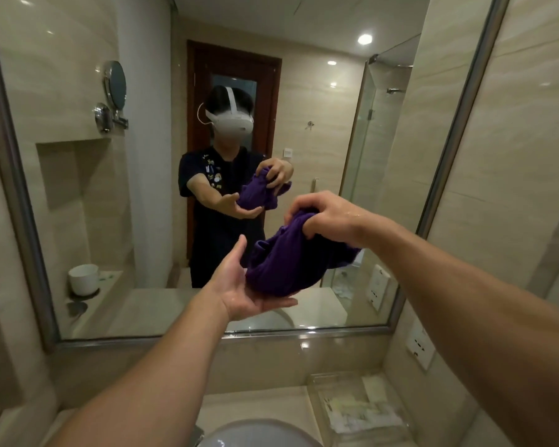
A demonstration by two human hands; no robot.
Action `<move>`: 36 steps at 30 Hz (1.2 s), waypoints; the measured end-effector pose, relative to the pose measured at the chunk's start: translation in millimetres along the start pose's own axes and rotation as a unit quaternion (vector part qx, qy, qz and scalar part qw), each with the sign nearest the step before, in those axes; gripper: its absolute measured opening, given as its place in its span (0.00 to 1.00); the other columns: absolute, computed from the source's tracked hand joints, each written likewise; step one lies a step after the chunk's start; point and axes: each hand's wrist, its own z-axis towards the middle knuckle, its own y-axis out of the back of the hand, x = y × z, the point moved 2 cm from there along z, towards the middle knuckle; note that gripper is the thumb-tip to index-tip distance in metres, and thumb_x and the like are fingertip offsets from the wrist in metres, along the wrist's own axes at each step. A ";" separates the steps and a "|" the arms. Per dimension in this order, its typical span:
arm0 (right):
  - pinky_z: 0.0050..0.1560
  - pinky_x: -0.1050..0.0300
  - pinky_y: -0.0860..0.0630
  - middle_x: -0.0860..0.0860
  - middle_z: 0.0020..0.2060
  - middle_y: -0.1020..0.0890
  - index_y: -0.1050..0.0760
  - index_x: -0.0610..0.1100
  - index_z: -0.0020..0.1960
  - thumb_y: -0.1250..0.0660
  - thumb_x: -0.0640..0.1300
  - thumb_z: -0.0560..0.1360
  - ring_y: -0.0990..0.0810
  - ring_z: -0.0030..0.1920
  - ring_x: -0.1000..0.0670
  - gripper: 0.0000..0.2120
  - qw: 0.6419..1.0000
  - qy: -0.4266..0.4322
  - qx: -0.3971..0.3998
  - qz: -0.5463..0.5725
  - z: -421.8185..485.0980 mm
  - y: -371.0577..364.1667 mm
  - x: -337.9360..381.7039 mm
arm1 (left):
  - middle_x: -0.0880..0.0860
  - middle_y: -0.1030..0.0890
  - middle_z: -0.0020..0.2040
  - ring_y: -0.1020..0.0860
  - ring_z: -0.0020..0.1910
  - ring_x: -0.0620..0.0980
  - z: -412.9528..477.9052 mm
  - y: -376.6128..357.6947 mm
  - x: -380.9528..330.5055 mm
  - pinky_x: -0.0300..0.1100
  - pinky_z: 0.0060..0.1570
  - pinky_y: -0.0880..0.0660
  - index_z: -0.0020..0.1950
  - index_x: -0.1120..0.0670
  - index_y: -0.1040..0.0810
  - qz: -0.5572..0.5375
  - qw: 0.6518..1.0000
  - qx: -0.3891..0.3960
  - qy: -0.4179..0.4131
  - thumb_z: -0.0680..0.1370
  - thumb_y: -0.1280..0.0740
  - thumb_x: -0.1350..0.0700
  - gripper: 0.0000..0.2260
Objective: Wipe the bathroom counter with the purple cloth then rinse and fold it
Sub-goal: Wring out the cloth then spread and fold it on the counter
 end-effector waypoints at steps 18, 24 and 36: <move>0.49 0.57 0.19 0.51 0.58 0.24 0.30 0.51 0.67 0.22 0.52 0.70 0.20 0.55 0.49 0.30 0.981 -0.068 0.158 -0.091 7.4 -44.3 1.5 | 0.58 0.15 0.40 0.17 0.39 0.54 21.2 -21.8 37.1 0.41 0.28 0.20 0.55 0.56 0.22 -0.123 0.991 -0.050 -0.034 0.74 0.28 0.46 0.17; 0.45 0.52 0.20 0.55 0.38 0.18 0.20 0.54 0.41 0.36 0.51 0.77 0.20 0.42 0.53 0.08 0.976 0.060 -0.204 -0.057 18.7 -70.9 -11.7 | 0.54 0.14 0.44 0.15 0.41 0.54 37.0 -22.4 25.8 0.42 0.34 0.19 0.60 0.52 0.20 -0.163 0.976 -0.117 -0.080 0.79 0.36 0.47 0.15; 0.45 0.50 0.24 0.48 0.27 0.21 0.22 0.45 0.36 0.35 0.48 0.73 0.22 0.35 0.44 0.10 0.867 -0.291 -0.206 0.348 24.2 -94.7 -61.8 | 0.53 0.28 0.31 0.31 0.30 0.47 15.6 -16.3 -7.9 0.35 0.31 0.35 0.30 0.59 0.28 0.520 0.506 -0.153 -0.671 0.73 0.35 0.56 0.13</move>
